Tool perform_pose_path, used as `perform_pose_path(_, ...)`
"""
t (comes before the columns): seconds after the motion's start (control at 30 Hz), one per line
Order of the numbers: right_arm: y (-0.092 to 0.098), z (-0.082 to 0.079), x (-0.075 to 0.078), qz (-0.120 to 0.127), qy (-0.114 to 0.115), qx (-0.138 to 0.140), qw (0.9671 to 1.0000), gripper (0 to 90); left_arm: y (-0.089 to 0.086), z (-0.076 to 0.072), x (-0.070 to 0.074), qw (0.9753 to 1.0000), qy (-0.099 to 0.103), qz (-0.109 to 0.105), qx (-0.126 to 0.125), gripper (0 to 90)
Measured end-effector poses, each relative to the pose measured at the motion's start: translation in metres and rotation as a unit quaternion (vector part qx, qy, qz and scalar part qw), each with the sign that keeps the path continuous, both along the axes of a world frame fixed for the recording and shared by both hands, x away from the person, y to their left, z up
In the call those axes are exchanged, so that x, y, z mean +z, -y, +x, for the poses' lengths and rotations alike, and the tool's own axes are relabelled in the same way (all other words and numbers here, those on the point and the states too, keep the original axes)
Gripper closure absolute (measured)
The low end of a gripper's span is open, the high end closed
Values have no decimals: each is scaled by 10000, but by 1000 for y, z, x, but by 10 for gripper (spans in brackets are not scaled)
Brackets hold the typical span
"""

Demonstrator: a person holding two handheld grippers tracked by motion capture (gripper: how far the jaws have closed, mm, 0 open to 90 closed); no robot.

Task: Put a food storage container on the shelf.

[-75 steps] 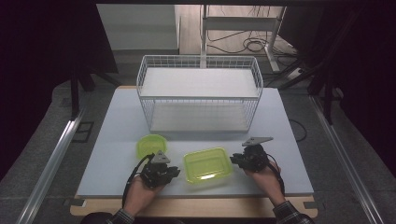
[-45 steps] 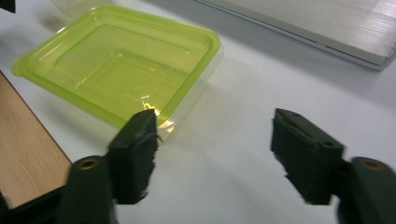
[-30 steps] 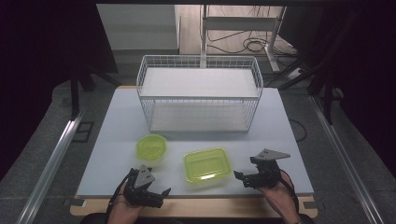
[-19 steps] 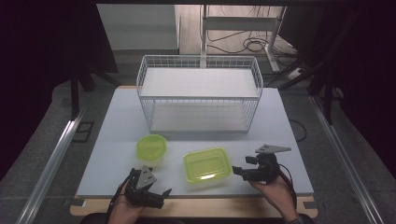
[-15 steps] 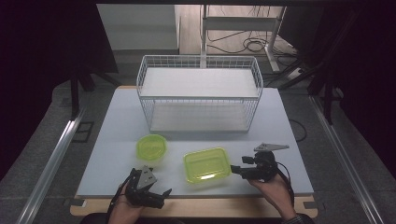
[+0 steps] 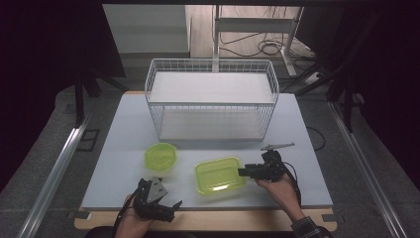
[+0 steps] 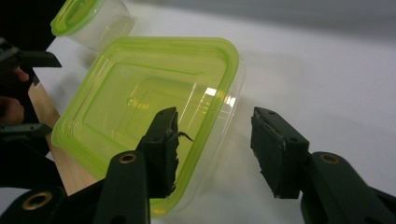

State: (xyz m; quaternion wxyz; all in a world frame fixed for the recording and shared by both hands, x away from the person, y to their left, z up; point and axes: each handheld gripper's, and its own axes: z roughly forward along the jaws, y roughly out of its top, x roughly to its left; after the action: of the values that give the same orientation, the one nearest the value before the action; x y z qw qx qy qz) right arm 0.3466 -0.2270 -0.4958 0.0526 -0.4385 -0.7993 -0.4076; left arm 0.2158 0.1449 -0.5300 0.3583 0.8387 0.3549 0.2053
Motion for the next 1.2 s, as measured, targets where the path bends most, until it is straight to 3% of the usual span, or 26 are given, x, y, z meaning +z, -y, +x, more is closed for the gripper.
perform_pose_path(0.1,-3,9,-5,180,-342,6,9993,576,1,0,0,10000,4,27,2,24)
perform_pose_path(0.17,-3,11,-6,181,-408,10,9990,593,1,0,0,10000,11,44,5,24)
perform_pose_path(0.23,-4,14,-8,294,-582,17,9979,665,1,0,0,10000,21,48,11,24)
perform_pose_path(0.43,-1,18,-10,831,-1110,-14,9903,793,1,0,0,10000,42,78,0,24)
perform_pose_path(0.7,-1,17,-5,812,-1010,-2,9916,799,0,0,0,10000,48,35,11,24)
perform_pose_path(1.2,11,18,13,1175,-742,-201,9901,799,-2,2,0,10000,44,-64,42,21)
